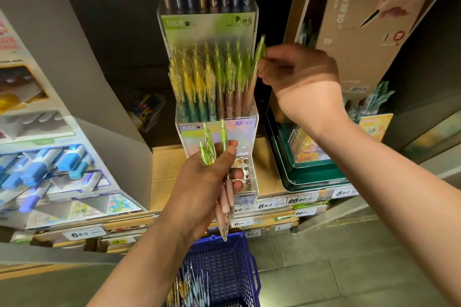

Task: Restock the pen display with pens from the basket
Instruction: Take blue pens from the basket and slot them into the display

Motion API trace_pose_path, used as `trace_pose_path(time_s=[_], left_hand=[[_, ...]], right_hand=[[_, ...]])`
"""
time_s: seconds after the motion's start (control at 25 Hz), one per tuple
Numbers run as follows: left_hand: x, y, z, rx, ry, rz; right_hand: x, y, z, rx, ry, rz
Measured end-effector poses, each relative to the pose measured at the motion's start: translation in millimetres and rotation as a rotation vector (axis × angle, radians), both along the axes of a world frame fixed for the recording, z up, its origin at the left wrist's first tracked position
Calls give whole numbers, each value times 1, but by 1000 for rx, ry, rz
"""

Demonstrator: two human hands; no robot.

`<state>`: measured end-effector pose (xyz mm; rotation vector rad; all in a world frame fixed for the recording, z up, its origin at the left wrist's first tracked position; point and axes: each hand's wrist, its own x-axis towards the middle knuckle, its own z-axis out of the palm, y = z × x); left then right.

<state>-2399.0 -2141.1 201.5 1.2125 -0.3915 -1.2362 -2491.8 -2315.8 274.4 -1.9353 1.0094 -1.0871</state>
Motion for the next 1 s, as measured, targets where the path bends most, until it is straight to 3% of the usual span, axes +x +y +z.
trace_pose_path(time_s=[0.12,0.36,0.52,0.64,0.72,0.88,1.0], left_hand=[[3,0,-2,-25,-12,25],[1,-3,4,-73,31,64],[-3,-3,8,-106,6,60],[-5,1,9,-109,-49,34],[-5,4,6,-108,-44,57],[-3,4,-3,-121,16,93],[1,4,-11,-74,33,132]], right_hand=[[0,3,-13,-44,169,3],[-1,10,-10,-23,281,-9],[-13,36,-9,129,365,27],[-21,64,-13,505,266,356],[-25,67,-17,585,169,435],[-22,68,-20,525,86,328],[-15,55,-5,440,-78,177]])
